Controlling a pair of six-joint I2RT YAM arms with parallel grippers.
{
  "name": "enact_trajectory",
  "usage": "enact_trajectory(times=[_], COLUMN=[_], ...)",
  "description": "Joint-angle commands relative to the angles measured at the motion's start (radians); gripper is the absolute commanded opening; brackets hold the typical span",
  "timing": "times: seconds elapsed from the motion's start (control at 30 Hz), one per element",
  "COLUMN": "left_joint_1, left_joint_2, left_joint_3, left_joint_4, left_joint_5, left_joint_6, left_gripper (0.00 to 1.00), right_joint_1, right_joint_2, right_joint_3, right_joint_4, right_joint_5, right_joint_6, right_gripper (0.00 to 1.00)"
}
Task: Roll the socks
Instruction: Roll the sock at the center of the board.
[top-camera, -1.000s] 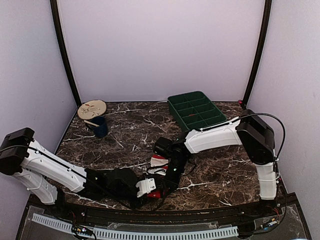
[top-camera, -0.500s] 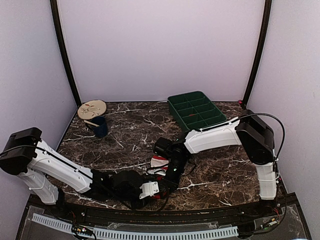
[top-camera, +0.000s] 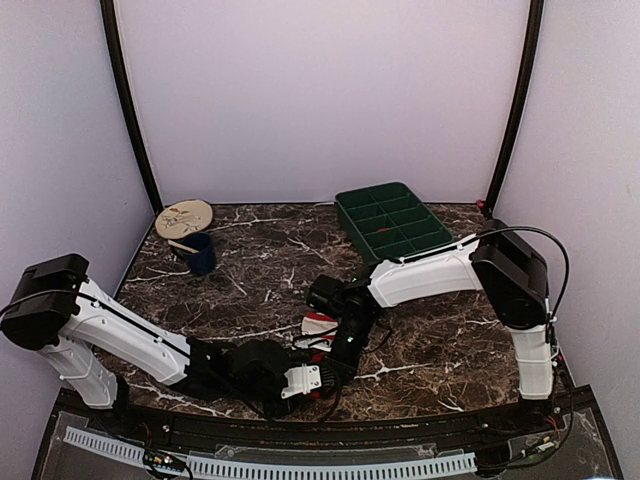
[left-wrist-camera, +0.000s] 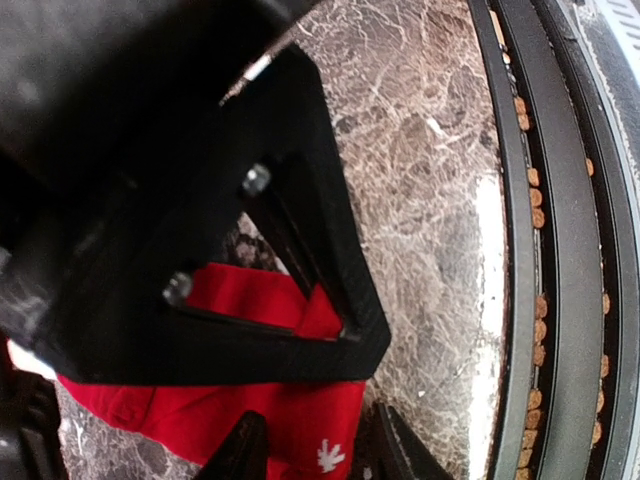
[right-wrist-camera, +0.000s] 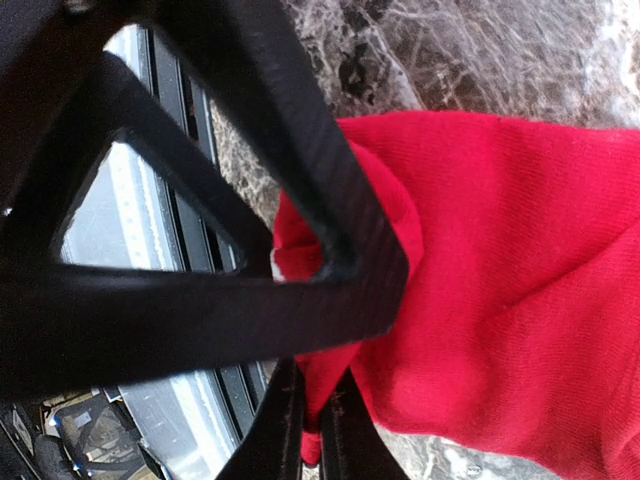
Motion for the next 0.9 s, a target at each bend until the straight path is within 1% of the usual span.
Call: enact_trajectory(times=[0.0,0.33,0.37,0.43,0.53,0.6,0.63,0.73,0.87], left_joint_1=[0.012,0.026,0.028,0.033,0.038,0.041,0.041,0.042,0.042], left_joint_2=[0.011,0.017,0.016,0.016,0.016,0.015,0.014,0.015,0.013], left_joint_3=[0.025,0.032,0.032,0.033,0.035,0.037,0.037,0.041,0.045], left_joint_4=[-0.044,-0.07,-0.07,-0.071,-0.081,-0.086,-0.09,-0.102,-0.119], left_joint_5=[0.036,0.064,0.065,0.067,0.073,0.08,0.083,0.093,0.104], left_joint_6=[0.006,0.007,0.007,0.009,0.011,0.009,0.009,0.008,0.002], left_gripper=[0.38,0.3,0.29,0.22,0.16,0.08,0.05,0.01,0.0], right_joint_1=[-0.005,-0.004,-0.005,-0.005,-0.005,-0.005,-0.005,-0.005,-0.008], right_joint_2=[0.012,0.014,0.014,0.016,0.019,0.021,0.022,0.023,0.026], right_joint_3=[0.009,0.007,0.007,0.007,0.01,0.01,0.011,0.013,0.021], right_joint_4=[-0.009,-0.01,-0.01,-0.01,-0.012,-0.012,-0.012,-0.013,-0.016], right_joint_5=[-0.021,-0.028,-0.028,-0.025,-0.021,-0.019,-0.017,-0.012,0.002], right_joint_6=[-0.014,-0.014,-0.014,-0.014,-0.013,-0.012,-0.012,-0.011,-0.006], right_gripper=[0.05,0.05,0.05,0.05,0.05,0.06,0.07,0.11,0.17])
